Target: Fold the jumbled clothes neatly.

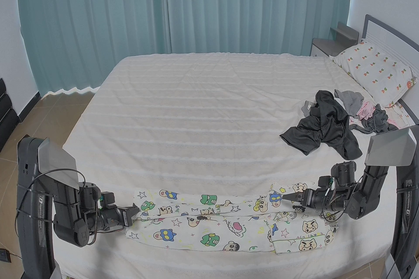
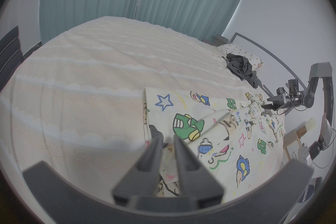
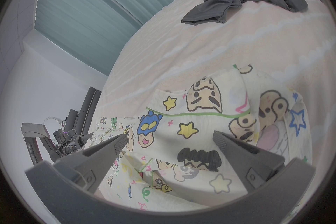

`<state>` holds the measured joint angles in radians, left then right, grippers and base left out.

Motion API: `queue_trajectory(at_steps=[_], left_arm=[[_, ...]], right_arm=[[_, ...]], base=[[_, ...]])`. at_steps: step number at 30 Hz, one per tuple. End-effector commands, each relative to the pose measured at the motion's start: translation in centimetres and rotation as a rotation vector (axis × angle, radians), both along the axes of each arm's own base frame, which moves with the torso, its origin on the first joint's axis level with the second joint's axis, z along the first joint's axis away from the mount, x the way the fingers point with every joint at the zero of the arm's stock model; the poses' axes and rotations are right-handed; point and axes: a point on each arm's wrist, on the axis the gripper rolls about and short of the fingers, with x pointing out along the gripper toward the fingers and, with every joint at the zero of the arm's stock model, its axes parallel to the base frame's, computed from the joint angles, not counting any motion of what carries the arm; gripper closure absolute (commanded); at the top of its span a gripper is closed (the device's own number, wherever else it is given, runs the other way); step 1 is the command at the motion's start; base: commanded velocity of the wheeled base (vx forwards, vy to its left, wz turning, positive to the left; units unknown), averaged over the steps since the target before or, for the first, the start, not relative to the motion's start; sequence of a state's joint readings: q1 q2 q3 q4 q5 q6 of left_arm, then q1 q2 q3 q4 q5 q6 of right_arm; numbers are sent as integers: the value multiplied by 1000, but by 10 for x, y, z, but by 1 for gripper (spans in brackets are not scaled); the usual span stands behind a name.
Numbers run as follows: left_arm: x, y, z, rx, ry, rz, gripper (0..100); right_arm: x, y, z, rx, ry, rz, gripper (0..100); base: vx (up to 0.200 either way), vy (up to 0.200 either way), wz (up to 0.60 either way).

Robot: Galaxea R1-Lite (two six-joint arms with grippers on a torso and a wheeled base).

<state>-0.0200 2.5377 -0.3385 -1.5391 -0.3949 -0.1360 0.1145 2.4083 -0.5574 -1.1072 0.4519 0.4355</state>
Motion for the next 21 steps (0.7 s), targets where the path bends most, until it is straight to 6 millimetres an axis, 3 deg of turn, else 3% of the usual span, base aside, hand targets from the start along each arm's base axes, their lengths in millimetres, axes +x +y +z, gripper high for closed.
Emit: queue_trajectory(at_steps=[1,6,9,12,16,17,18,19,21], left_arm=[[-2,1,-1,-40,31,34,0],[-4,1,3,-152,72,118,0],[-5,2,21,-225,65,171,0],[-6,-1,24,-267,82,192,0],[-7,-13,22,-206,67,160,0],[-6,-18,21,-160,47,140,0],[-6,-18,21,-160,47,140,0],[-7,-23,16,-134,52,115,0],[-6,-27,12,-120,51,91,0]], right_arm=[[0,0,4,1,-9,1,0],[2,1,18,0,-52,-4,0],[4,7,30,-30,-93,-25,0],[1,10,35,-61,-107,-51,0],[-16,13,42,-96,-103,-97,0],[-32,10,49,-82,-101,-115,0],[-32,10,49,-82,-101,-115,0],[-49,9,53,-61,-88,-127,0],[-63,10,52,-49,-85,-127,0]], base=[[0,0,0],[0,0,0],[0,0,0],[0,0,0],[0,0,0],[0,0,0],[0,0,0],[0,0,0],[0,0,0]])
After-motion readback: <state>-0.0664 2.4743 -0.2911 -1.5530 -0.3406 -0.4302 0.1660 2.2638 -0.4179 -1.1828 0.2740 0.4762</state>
